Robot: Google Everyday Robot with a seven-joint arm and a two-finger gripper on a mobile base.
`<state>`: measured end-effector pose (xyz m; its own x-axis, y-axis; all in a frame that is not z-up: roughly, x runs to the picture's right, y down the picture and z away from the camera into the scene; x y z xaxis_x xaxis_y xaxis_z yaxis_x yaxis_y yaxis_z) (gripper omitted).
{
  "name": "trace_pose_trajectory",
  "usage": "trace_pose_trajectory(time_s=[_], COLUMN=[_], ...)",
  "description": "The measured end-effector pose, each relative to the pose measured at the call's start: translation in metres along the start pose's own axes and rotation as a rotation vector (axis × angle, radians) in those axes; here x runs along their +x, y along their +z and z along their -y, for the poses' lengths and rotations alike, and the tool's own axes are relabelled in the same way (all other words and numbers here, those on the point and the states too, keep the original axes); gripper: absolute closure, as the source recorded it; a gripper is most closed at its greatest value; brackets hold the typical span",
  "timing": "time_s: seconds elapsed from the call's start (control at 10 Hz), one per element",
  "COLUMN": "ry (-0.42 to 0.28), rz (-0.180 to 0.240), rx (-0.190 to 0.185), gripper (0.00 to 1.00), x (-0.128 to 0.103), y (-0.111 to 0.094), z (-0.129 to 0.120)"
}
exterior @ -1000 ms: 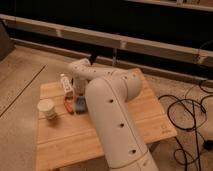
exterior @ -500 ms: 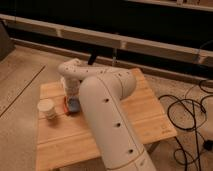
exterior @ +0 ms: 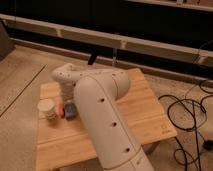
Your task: Wipe the white sponge on the table
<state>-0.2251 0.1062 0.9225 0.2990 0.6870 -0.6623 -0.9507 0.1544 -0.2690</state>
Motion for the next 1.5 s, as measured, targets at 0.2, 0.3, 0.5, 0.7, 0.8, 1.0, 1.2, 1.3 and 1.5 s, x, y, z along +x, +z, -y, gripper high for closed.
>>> trace_pose_trajectory(time_s=[0.2, 0.3, 0.5, 0.7, 0.8, 1.0, 1.2, 1.3, 1.5], ry=[0.033, 0.059, 0.08, 0.093, 0.08, 0.037, 0.016, 0.02, 0.071], rz=[0.03, 0.041, 0.035, 0.01, -0.016, -0.07, -0.094, -0.101, -0.073], rx=[0.016, 0.026, 0.033, 0.021, 0.007, -0.021, -0.018, 0.003, 0.073], gripper=[1.0, 1.0, 1.0, 1.0, 1.0, 1.0, 1.0, 1.0, 1.0], x=[0.013, 0.025, 0.038, 0.043, 0.04, 0.026, 0.011, 0.007, -0.001], y=[-0.017, -0.024, -0.024, -0.014, -0.003, 0.017, 0.023, 0.024, 0.006], z=[0.025, 0.041, 0.055, 0.058, 0.051, 0.029, 0.025, 0.037, 0.077])
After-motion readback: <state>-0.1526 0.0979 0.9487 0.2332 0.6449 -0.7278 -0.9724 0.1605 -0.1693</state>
